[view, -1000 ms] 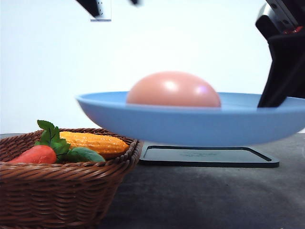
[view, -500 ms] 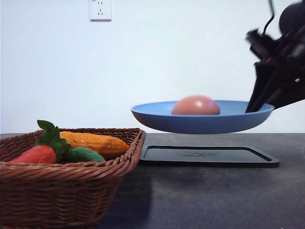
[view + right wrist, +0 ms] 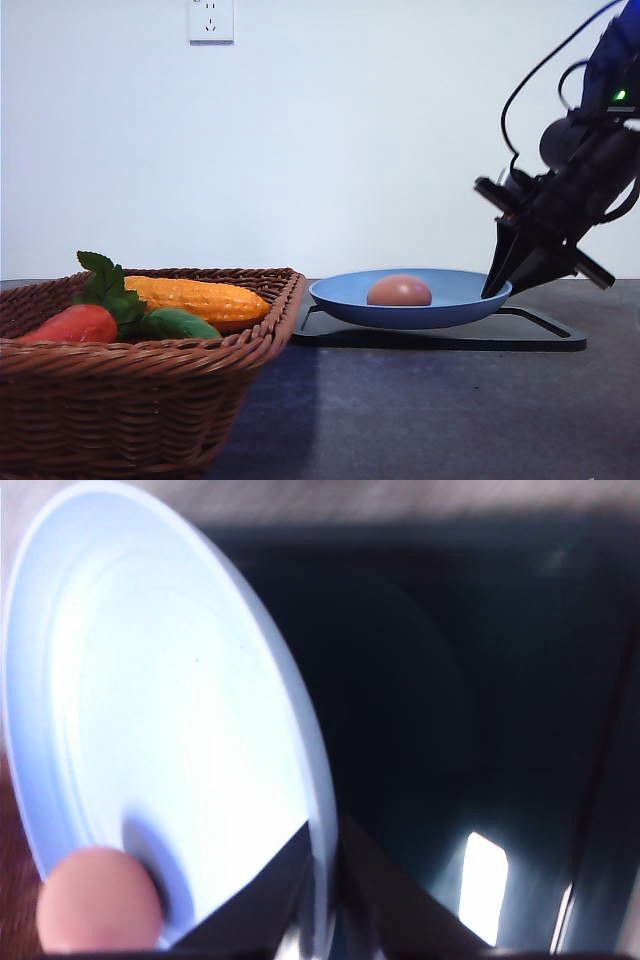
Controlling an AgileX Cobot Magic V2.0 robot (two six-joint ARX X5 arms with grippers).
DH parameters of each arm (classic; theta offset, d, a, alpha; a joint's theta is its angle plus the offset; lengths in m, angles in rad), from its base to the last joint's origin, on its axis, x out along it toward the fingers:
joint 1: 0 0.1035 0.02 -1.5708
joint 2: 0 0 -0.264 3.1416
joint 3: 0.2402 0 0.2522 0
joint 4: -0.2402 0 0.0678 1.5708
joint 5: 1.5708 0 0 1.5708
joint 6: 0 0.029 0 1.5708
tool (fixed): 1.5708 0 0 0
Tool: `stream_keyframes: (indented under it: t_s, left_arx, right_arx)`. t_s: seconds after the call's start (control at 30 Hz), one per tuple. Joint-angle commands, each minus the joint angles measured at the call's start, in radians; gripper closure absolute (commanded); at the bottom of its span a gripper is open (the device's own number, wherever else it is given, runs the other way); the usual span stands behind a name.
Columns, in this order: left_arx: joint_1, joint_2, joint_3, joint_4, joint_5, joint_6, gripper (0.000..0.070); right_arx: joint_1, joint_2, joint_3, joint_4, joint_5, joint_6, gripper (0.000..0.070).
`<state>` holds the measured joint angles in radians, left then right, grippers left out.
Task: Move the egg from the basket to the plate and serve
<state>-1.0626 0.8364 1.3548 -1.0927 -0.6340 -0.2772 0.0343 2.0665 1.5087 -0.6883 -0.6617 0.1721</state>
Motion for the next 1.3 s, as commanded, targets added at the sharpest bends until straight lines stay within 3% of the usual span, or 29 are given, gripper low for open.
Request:
stream_keyframes:
  t_s: [0.0,0.27,0.4,0.53,0.8,0.93,1.03,1.2,1.27]
  left_arx:
    - [-0.01,0.008,0.023,0.007,-0.01,-0.014,0.0259]
    - [-0.01,0.015,0.023,0.008,-0.01,-0.027,0.0259]
    - [-0.01,0.019,0.023,0.008,-0.01,-0.027,0.0259]
    - [-0.01,0.026,0.023,0.008,-0.01,-0.027,0.0259]
    - [-0.01,0.049,0.023,0.01,-0.011,-0.022,0.0266]
    - [-0.01,0.071,0.023,0.016,-0.026,-0.008,0.0337]
    - [-0.01,0.1,0.023,0.016,-0.054,0.034,0.0436]
    - [-0.001,0.166,0.023,0.017,-0.095,0.124,0.0688]
    - [0.016,0.193,0.023,0.016,-0.121,0.152,0.07]
  right_arx:
    - [-0.002,0.029,0.046,-0.008,-0.017,0.031,0.07]
    - [-0.006,0.038,0.061,-0.017,0.052,0.024,0.0697]
    - [-0.006,0.038,0.061,-0.042,0.116,0.007,0.0606]
    - [-0.006,0.038,0.061,-0.049,0.121,0.002,0.0512]
    - [-0.023,0.027,0.111,-0.087,0.12,-0.007,0.0488]
    - [-0.039,-0.009,0.176,-0.168,0.12,-0.028,0.0488]
    - [-0.051,-0.063,0.213,-0.211,0.121,-0.031,0.0497]
    - [-0.05,-0.197,0.214,-0.247,0.211,-0.048,0.0638]
    - [-0.037,-0.253,0.211,-0.273,0.262,-0.061,0.0687]
